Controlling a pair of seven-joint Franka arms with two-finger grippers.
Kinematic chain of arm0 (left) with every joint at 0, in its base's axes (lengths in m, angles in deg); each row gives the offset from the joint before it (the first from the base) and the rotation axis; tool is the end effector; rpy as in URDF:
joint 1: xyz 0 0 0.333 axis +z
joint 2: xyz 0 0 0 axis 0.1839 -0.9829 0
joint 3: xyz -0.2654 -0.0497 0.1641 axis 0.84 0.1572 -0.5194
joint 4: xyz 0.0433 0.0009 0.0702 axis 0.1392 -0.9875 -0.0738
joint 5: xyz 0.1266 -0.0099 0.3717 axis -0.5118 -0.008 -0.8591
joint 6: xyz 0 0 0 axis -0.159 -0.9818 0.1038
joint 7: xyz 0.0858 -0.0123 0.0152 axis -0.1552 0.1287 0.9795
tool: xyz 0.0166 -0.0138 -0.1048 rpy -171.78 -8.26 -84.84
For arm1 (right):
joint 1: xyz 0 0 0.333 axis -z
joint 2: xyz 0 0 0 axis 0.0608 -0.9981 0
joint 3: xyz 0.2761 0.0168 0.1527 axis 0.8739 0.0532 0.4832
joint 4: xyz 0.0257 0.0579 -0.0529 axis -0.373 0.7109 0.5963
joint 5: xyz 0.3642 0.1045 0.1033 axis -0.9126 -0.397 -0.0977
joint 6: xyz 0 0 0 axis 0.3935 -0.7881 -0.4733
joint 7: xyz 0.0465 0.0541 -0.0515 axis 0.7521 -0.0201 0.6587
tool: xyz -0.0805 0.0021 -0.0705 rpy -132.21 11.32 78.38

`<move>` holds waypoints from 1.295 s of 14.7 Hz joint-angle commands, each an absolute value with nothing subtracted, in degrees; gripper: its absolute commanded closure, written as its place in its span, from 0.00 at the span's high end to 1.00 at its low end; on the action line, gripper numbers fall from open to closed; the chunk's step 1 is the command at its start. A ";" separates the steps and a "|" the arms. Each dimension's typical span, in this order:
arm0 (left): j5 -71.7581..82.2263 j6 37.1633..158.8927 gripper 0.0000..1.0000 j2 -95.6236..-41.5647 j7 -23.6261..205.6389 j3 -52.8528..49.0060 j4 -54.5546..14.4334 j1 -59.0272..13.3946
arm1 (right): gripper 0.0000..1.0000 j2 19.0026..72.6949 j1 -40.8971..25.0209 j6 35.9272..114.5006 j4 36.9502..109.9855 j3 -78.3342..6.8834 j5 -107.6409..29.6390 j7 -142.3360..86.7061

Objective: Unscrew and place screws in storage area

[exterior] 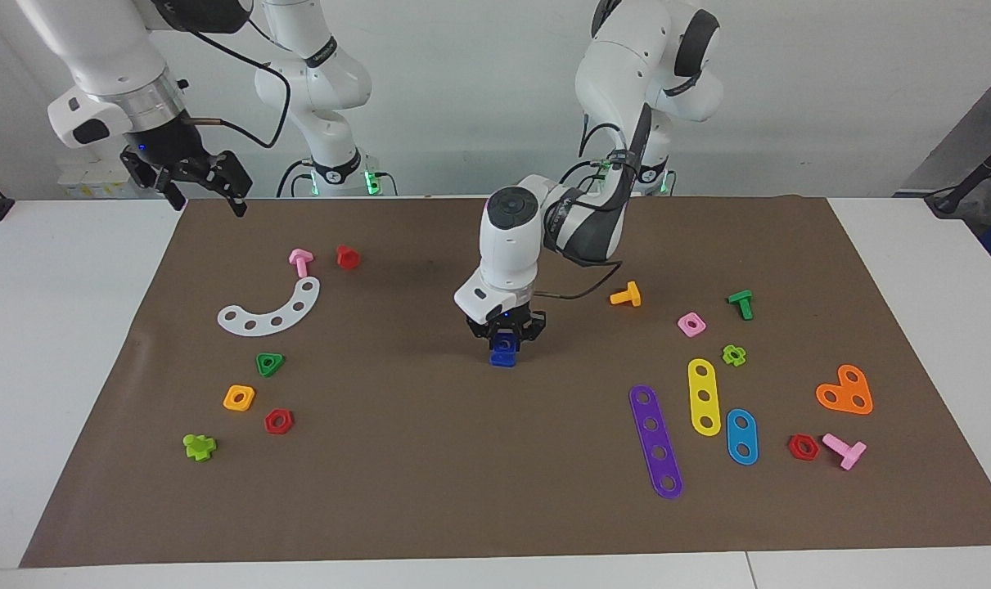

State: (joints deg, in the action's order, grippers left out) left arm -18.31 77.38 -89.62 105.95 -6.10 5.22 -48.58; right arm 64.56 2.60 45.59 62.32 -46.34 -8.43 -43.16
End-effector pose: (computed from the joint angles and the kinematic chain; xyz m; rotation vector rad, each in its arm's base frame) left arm 0.5654 -0.4285 0.3728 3.0964 -0.1593 0.0500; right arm 0.5306 -0.0244 0.6343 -3.1270 0.2675 0.0351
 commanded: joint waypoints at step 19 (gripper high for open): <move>-13.75 83.66 1.00 -75.06 74.42 -6.36 -21.87 -28.36 | 1.00 30.45 -29.37 80.82 53.30 -43.72 -6.84 -73.77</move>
State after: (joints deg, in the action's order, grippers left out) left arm -14.72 82.52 -77.60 75.60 -6.20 -19.53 -28.42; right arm 34.09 -27.69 79.03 55.47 -43.56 -8.68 -71.58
